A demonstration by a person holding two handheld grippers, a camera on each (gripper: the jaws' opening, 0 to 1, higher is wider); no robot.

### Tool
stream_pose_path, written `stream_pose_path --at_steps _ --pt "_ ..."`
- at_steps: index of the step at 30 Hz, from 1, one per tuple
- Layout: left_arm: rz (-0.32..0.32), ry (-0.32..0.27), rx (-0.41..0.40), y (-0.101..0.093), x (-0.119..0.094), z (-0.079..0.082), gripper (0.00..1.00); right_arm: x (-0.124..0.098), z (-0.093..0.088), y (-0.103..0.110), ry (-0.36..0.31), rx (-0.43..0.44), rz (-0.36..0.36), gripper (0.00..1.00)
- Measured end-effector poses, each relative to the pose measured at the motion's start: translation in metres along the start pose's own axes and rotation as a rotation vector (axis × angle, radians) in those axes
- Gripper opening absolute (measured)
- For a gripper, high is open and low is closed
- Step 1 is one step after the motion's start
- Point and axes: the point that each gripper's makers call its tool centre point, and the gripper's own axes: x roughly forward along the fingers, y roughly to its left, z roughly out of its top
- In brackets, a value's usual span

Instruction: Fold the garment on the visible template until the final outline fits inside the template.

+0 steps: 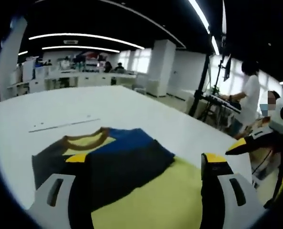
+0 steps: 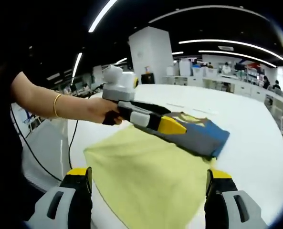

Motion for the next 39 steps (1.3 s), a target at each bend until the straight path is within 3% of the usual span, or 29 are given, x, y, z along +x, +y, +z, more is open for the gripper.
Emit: stream_pose_path --at_steps 15,18,27,39 --pt "-0.045 0.027 0.037 -0.006 -0.05 -0.014 0.99 -0.004 -0.023 0.01 0.093 -0.012 0.037 0.99" --pt "-0.047 0.006 0.065 -0.007 -0.063 -0.017 0.99 -0.006 -0.027 0.01 0.104 -0.012 0.037 0.99" --pt "-0.029 0.066 0.081 0.0 -0.106 -0.046 0.99 -0.013 -0.038 0.007 0.133 -0.009 0.027 0.99" --pt "-0.019 0.133 0.051 -0.015 -0.149 -0.082 0.97 -0.021 -0.068 0.003 0.23 -0.05 -0.006 0.96"
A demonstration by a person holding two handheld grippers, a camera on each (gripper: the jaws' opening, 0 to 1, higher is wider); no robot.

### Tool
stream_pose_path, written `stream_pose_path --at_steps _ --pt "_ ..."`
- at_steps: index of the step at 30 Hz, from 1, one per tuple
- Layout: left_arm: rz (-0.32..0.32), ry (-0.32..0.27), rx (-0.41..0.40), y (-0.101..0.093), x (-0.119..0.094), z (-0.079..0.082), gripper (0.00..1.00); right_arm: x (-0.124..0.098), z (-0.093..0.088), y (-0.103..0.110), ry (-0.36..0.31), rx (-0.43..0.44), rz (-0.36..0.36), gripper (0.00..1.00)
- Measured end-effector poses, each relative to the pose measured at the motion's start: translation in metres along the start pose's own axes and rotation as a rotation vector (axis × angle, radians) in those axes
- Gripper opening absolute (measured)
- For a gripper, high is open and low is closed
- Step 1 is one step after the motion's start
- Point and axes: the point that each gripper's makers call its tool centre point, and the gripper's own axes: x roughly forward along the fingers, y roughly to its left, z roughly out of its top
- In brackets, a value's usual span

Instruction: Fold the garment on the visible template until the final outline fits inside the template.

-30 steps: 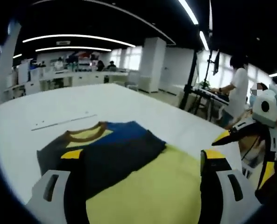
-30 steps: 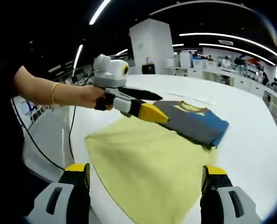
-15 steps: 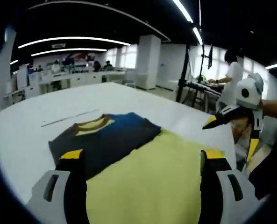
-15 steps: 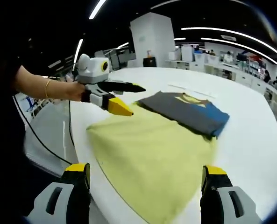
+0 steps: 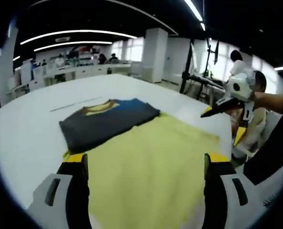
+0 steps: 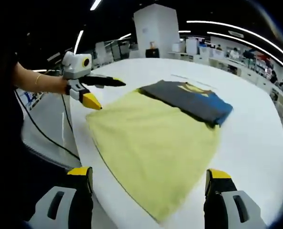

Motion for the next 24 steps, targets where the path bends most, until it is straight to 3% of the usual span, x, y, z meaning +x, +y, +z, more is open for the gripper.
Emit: stream_pose_path --at_steps 5,12,16,19,24 --pt "-0.002 0.013 -0.017 -0.008 -0.014 -0.015 0.91 -0.001 -0.009 -0.001 0.007 -0.012 -0.013 0.91" --pt "0.006 0.096 0.063 -0.014 -0.029 -0.044 0.83 -0.001 -0.024 -0.001 0.032 -0.033 -0.018 0.82" --pt "-0.005 0.151 0.068 -0.017 -0.036 -0.06 0.71 -0.001 -0.03 -0.002 0.048 -0.055 -0.028 0.76" --pt "0.0 0.178 0.125 -0.017 -0.041 -0.067 0.56 -0.001 -0.038 -0.004 0.096 -0.149 -0.043 0.67" --pt "0.006 0.205 0.148 -0.017 -0.046 -0.078 0.53 0.003 -0.047 -0.001 0.119 -0.162 -0.032 0.56"
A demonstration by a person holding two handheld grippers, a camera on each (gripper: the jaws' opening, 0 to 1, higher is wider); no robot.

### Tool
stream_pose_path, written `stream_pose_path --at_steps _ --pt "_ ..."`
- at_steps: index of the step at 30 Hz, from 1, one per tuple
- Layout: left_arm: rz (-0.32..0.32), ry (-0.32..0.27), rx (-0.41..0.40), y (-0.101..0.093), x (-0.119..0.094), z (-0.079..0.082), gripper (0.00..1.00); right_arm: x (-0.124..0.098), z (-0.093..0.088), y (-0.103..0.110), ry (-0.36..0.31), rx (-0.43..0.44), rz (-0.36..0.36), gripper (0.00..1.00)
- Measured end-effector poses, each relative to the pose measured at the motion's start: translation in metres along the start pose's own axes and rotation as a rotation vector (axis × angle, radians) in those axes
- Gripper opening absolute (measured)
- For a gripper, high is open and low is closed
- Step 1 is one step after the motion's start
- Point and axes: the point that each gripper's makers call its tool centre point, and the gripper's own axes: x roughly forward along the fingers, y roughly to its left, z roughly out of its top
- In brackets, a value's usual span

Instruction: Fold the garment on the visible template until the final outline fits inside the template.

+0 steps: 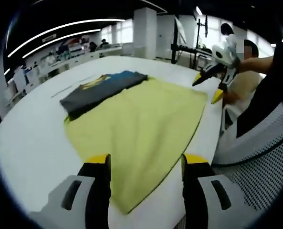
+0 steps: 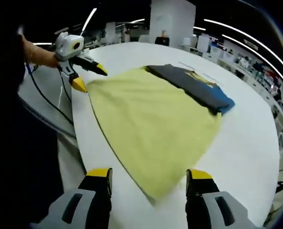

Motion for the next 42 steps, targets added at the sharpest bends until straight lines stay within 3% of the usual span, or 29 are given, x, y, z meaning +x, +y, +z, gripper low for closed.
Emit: stream_pose_path --at_steps 12,21,29,35,42 --pt "0.015 0.114 0.067 0.005 -0.004 -0.03 0.39 0.003 -0.011 -0.002 0.021 -0.022 0.007 0.42" --pt "0.024 0.13 0.103 0.006 -0.005 -0.031 0.3 0.005 -0.012 -0.004 0.02 -0.016 -0.002 0.37" --pt "0.029 0.127 0.056 0.008 -0.002 -0.03 0.14 0.008 -0.009 -0.007 -0.007 0.025 -0.003 0.25" --pt "0.042 0.141 0.032 0.011 -0.001 -0.03 0.04 0.01 -0.008 -0.018 -0.007 0.029 -0.042 0.05" --pt "0.069 0.153 -0.07 0.014 -0.003 -0.028 0.01 0.009 -0.006 -0.021 -0.03 0.115 -0.046 0.02"
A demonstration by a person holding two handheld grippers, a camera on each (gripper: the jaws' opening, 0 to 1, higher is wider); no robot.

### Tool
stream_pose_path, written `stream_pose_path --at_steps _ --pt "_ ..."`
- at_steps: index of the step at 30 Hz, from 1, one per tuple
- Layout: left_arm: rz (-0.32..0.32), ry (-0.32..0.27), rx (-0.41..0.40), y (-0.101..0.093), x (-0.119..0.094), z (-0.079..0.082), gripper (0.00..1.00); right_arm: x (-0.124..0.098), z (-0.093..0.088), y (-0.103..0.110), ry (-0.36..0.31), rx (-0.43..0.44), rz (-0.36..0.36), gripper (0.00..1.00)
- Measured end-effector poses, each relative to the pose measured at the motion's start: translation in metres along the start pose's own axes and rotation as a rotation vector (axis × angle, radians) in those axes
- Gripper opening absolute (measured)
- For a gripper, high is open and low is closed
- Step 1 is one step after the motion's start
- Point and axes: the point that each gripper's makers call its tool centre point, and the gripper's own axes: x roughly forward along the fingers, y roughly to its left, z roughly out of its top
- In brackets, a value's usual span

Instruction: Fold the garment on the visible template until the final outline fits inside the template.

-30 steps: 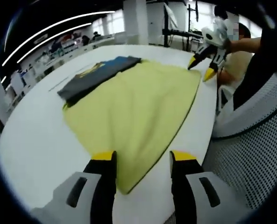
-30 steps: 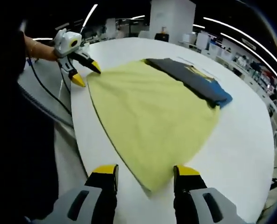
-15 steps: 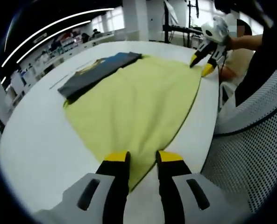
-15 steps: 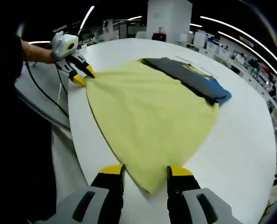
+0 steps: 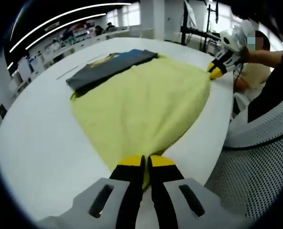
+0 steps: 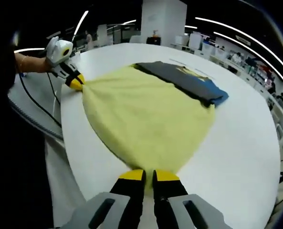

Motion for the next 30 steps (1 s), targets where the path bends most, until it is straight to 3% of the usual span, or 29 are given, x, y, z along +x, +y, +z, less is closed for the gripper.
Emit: stream_pose_path --at_steps 5,22,27,30 --pt "0.026 -0.018 -0.041 0.003 -0.008 0.01 0.01 -0.008 0.011 -0.001 -0.04 0.084 -0.001 0.01" --pt "0.04 -0.03 -0.238 0.009 -0.036 0.031 0.0 -0.034 0.041 0.003 -0.077 0.16 0.0 0.0" --pt "0.034 0.015 -0.223 0.003 -0.045 0.033 0.0 -0.043 0.048 0.005 -0.084 0.196 0.008 0.0" --pt "0.025 0.028 -0.257 0.004 -0.05 0.033 0.0 -0.048 0.049 0.007 -0.078 0.222 0.015 0.0"
